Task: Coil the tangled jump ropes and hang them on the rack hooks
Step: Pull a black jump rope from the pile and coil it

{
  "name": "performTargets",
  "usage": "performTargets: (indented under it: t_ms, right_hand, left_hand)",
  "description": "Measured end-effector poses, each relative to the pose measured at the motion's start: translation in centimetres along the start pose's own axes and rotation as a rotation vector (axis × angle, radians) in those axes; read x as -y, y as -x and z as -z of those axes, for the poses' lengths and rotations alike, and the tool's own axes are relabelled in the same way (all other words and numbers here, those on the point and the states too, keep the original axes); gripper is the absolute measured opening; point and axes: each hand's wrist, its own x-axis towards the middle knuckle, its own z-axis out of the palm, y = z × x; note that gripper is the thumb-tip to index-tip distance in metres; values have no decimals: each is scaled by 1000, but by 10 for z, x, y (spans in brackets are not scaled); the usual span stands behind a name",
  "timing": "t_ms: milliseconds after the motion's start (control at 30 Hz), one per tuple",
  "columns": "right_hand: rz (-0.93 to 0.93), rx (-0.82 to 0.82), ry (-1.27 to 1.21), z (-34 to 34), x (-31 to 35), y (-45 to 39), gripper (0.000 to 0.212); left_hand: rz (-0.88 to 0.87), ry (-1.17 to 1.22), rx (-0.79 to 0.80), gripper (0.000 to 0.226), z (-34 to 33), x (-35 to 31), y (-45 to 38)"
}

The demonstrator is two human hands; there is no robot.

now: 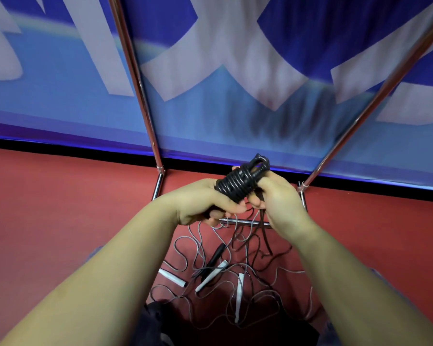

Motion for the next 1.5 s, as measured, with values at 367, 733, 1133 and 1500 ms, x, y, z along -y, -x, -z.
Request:
performTargets:
  t_ms: [367,733,1133,1500]
  right_hand:
    - [79,92,259,11,6,1,21]
    - [26,-238,365,1,-16,-7,34]
    - [-3,213,824,8,-21,-4,22]
    - [157,297,1136,1,0,8,15]
  left_hand:
    - [138,115,-66,20,3,7,-8]
    - [62,-223,-595,25,-23,14,-29]
    - [199,270,-673,17,20,16,-28]
    - [385,-949,-441,17,-5,34,-35]
